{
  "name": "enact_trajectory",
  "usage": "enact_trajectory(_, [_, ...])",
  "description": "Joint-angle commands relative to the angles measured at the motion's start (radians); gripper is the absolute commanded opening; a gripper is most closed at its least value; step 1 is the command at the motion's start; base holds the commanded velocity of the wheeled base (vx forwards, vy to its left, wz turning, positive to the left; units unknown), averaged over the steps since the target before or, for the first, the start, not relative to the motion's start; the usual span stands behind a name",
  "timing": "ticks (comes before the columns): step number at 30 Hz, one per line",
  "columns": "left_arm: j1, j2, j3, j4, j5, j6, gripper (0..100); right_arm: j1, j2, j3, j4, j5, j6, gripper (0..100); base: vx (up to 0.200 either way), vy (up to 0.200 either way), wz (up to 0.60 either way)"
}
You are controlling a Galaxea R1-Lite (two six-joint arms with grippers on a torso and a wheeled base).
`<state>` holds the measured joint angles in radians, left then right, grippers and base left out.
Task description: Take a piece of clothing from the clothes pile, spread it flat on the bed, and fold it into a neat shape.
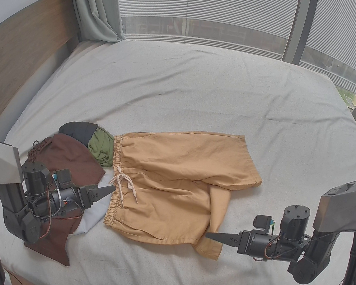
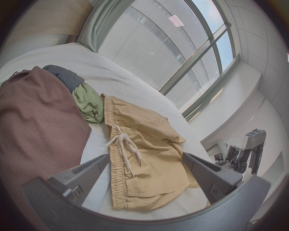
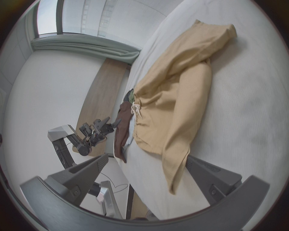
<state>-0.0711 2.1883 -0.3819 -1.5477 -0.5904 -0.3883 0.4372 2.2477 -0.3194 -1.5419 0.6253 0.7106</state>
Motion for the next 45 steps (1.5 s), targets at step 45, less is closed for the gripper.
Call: enact_trajectory(45, [-0.01, 0.041, 0.001, 0.0, 0.0, 0.031, 100, -0.074, 0.228, -0.274, -0.001, -0.157, -0.068, 100, 0.0, 0.0, 0.0])
